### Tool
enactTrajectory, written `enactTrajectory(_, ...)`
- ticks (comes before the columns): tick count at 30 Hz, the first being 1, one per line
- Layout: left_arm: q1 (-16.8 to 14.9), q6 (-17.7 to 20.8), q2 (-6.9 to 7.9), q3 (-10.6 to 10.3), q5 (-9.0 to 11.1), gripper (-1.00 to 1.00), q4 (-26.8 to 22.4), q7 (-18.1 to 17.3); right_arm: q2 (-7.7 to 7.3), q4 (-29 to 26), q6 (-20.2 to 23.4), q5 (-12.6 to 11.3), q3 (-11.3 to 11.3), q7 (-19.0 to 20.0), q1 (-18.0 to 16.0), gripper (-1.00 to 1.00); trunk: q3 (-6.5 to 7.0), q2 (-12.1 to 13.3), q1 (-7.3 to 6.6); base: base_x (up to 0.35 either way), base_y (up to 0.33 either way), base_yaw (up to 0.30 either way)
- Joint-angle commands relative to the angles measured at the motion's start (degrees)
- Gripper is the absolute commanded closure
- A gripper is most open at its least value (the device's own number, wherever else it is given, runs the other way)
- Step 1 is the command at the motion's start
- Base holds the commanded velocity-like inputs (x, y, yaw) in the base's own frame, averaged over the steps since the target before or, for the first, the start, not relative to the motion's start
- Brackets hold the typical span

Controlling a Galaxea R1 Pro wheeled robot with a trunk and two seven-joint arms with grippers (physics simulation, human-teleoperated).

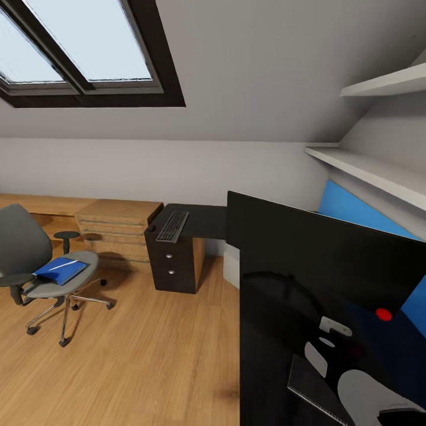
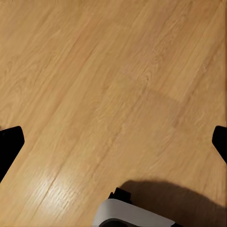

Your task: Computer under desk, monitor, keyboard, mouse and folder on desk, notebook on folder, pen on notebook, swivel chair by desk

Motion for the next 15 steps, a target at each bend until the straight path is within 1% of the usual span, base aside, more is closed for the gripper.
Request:
enactTrajectory(1, -0.07, -0.35, 0.09, -0.48, 0.58, -1.0, -0.12, 0.4, -0.03, 0.07, 0.15, -0.64, 0.49, -0.19, -0.09, -1.0, -0.31, -0.54, 0.26, 0.0, 0.0, 0.0)
enactTrajectory(5, -0.07, -0.32, 0.08, -0.48, 0.6, -1.0, -0.34, 0.42, -0.04, 0.23, 1.47, -0.74, 0.49, -0.08, -0.2, -1.0, -1.02, -2.14, 1.13, 0.0, 0.0, 0.0)
enactTrajectory(15, -0.06, -0.34, -0.03, -0.54, 0.57, -1.0, -0.38, 0.33, -0.03, 0.27, 1.72, -0.76, 0.49, -0.13, -0.22, -1.0, -2.82, -6.15, 3.33, 0.0, 0.0, 0.0)
